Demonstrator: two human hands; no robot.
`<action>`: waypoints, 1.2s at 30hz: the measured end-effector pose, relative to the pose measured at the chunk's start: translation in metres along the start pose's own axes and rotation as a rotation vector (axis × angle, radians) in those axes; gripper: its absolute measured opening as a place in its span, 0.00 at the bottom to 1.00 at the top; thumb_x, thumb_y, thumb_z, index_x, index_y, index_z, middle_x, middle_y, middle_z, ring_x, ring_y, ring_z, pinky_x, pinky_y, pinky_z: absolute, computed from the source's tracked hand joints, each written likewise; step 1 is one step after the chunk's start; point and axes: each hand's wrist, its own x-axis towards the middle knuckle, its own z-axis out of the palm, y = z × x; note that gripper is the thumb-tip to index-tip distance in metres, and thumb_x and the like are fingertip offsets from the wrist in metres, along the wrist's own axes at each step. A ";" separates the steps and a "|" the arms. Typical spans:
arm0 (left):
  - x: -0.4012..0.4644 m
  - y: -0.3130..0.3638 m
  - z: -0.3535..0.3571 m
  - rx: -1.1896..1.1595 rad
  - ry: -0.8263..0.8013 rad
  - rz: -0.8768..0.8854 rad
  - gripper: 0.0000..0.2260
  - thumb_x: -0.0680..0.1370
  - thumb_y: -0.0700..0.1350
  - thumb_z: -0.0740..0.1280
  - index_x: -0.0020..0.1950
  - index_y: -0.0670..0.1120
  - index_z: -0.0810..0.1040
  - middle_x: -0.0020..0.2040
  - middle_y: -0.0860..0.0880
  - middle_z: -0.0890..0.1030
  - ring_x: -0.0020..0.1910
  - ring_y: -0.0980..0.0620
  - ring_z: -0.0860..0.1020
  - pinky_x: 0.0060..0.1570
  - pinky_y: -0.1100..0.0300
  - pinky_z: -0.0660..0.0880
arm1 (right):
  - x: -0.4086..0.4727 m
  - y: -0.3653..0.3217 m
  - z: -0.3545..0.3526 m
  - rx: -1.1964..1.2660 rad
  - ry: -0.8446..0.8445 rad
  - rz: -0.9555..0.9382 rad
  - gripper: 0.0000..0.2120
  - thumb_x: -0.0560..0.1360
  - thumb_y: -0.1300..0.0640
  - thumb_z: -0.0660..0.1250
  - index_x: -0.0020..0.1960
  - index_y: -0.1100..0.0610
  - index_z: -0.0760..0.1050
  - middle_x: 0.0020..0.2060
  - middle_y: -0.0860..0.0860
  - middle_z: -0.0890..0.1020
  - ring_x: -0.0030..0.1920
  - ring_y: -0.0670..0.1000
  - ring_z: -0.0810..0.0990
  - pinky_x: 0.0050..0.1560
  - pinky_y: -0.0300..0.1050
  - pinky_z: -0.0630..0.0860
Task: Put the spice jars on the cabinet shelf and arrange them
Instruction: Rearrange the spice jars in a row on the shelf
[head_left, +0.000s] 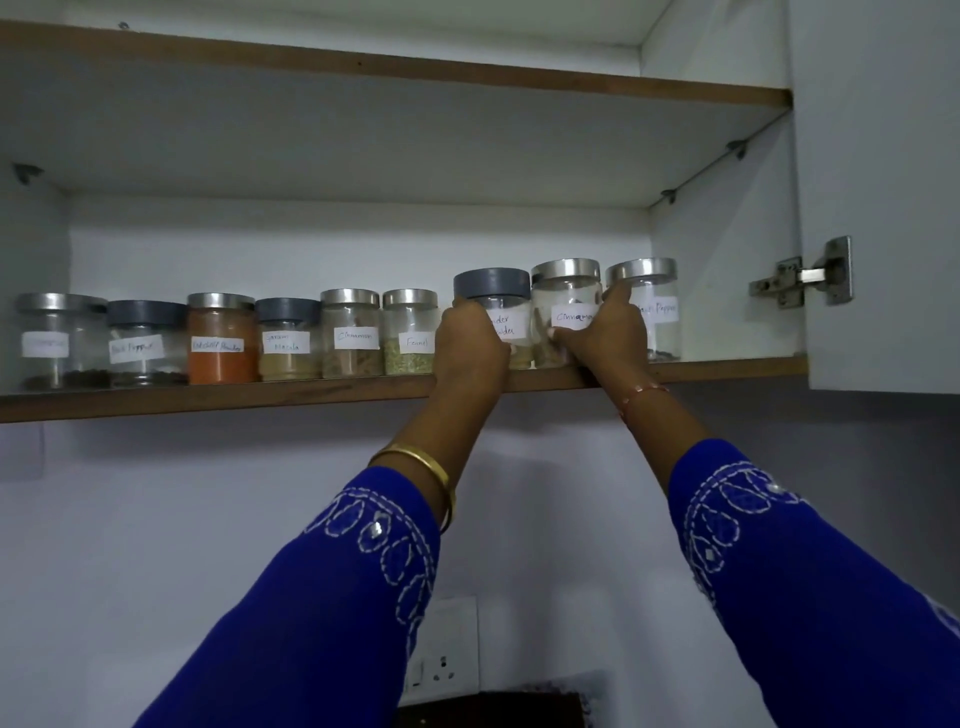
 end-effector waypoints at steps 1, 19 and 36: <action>0.001 -0.001 0.002 0.011 0.003 -0.004 0.21 0.72 0.39 0.71 0.62 0.37 0.70 0.58 0.41 0.76 0.57 0.44 0.77 0.46 0.59 0.71 | 0.000 0.001 0.001 -0.005 0.008 -0.010 0.34 0.66 0.59 0.75 0.65 0.64 0.61 0.59 0.63 0.75 0.58 0.60 0.76 0.52 0.46 0.73; 0.017 0.012 0.015 -0.034 -0.075 -0.156 0.18 0.77 0.35 0.62 0.66 0.35 0.67 0.61 0.41 0.76 0.59 0.44 0.76 0.54 0.57 0.73 | 0.000 -0.007 0.002 -0.375 -0.182 -0.172 0.28 0.75 0.62 0.65 0.70 0.64 0.57 0.59 0.66 0.71 0.57 0.64 0.75 0.55 0.51 0.73; 0.014 0.016 0.019 0.306 -0.099 0.123 0.12 0.77 0.36 0.58 0.58 0.34 0.74 0.58 0.37 0.75 0.57 0.40 0.75 0.53 0.54 0.73 | 0.032 -0.003 0.011 -0.457 -0.666 -0.179 0.20 0.77 0.61 0.60 0.67 0.65 0.64 0.64 0.62 0.72 0.64 0.60 0.72 0.61 0.47 0.68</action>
